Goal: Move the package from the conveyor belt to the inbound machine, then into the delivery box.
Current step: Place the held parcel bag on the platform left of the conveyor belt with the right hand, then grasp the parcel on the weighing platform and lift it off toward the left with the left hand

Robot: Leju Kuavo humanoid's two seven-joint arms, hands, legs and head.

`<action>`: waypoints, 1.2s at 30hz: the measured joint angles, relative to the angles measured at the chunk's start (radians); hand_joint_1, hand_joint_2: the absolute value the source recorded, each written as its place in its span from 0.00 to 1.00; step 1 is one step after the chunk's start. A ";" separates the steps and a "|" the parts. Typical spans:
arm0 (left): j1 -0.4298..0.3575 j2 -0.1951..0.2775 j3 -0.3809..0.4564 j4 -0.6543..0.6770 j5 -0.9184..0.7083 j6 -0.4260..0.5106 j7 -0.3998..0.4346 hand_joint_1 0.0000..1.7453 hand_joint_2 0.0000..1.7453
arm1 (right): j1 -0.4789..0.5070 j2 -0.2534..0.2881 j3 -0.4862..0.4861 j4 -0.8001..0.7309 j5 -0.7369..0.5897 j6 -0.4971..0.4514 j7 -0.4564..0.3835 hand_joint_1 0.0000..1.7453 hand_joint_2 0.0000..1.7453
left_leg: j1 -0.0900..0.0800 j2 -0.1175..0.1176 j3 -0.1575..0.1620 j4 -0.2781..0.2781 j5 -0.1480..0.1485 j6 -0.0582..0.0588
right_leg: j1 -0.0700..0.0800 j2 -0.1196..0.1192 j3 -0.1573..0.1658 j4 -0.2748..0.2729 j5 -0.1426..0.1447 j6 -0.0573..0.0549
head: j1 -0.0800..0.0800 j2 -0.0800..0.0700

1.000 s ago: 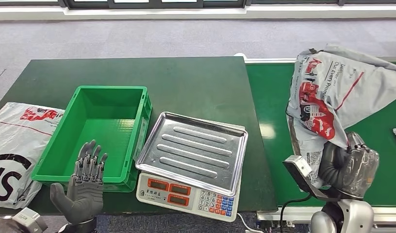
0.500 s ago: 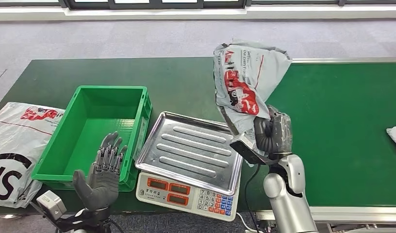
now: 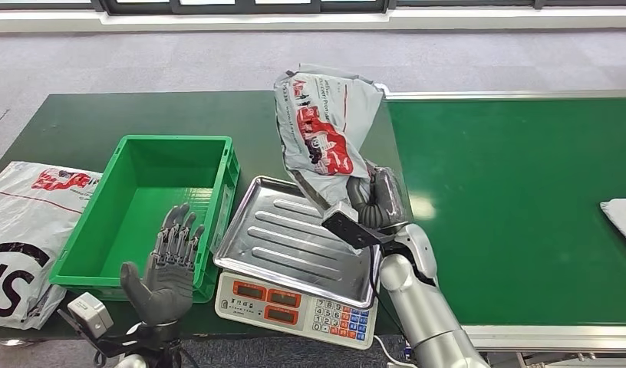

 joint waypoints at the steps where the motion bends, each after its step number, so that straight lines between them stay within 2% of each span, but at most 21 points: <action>1: -0.001 0.000 0.000 0.001 0.000 0.000 0.000 0.00 0.00 | -0.009 0.003 0.004 0.016 -0.001 0.005 -0.002 1.00 1.00 | 0.000 0.000 0.000 0.000 0.000 0.000 | 0.000 0.000 0.000 0.000 0.000 0.000 | 0.000 0.000; 6: -0.007 0.002 0.000 0.010 0.001 0.000 -0.003 0.00 0.00 | -0.055 0.018 0.027 0.096 -0.003 0.024 -0.008 1.00 1.00 | 0.000 0.000 0.000 0.000 0.000 0.000 | 0.000 0.000 0.000 0.000 0.000 0.000 | 0.000 0.000; 7: -0.008 0.002 0.000 0.012 0.001 0.000 -0.004 0.00 0.00 | -0.062 0.021 0.030 0.112 -0.004 0.026 -0.010 0.85 1.00 | 0.000 0.000 0.000 0.000 0.000 0.000 | 0.000 0.000 0.000 0.000 0.000 0.000 | 0.000 0.000; 10: -0.009 0.003 0.000 0.015 0.000 0.000 -0.007 0.00 0.00 | -0.075 0.029 0.038 0.146 -0.004 0.024 -0.011 0.10 1.00 | 0.000 0.000 0.000 0.000 0.000 0.000 | 0.000 0.000 0.000 0.000 0.000 0.000 | 0.000 0.000; 11: -0.010 0.003 0.000 0.017 -0.001 -0.001 -0.008 0.00 0.00 | -0.081 0.031 0.041 0.160 -0.002 0.020 -0.007 0.00 1.00 | 0.000 0.000 0.000 0.000 0.000 0.000 | 0.000 0.000 0.000 0.000 0.000 0.000 | 0.000 0.000; 16: -0.016 0.003 0.000 0.025 -0.002 -0.005 -0.011 0.00 0.00 | -0.098 0.034 0.051 0.206 0.014 -0.011 0.026 0.00 1.00 | 0.000 -0.001 0.000 0.000 0.000 0.000 | 0.000 0.000 0.000 0.000 0.000 0.000 | 0.000 0.000; 23: -0.020 0.004 0.000 0.033 -0.003 -0.006 -0.012 0.00 0.00 | -0.101 0.035 0.051 0.247 0.009 -0.025 0.020 0.00 1.00 | 0.000 0.000 0.000 0.000 0.000 0.000 | 0.000 0.000 -0.001 0.000 0.000 0.000 | 0.000 0.000; 36: -0.034 0.006 0.000 0.037 -0.032 0.011 -0.023 0.00 0.00 | -0.078 0.035 0.051 0.227 -0.010 0.007 0.008 0.00 1.00 | 0.000 0.000 0.000 0.000 0.000 0.000 | 0.000 0.000 -0.001 0.000 0.000 0.000 | 0.000 0.000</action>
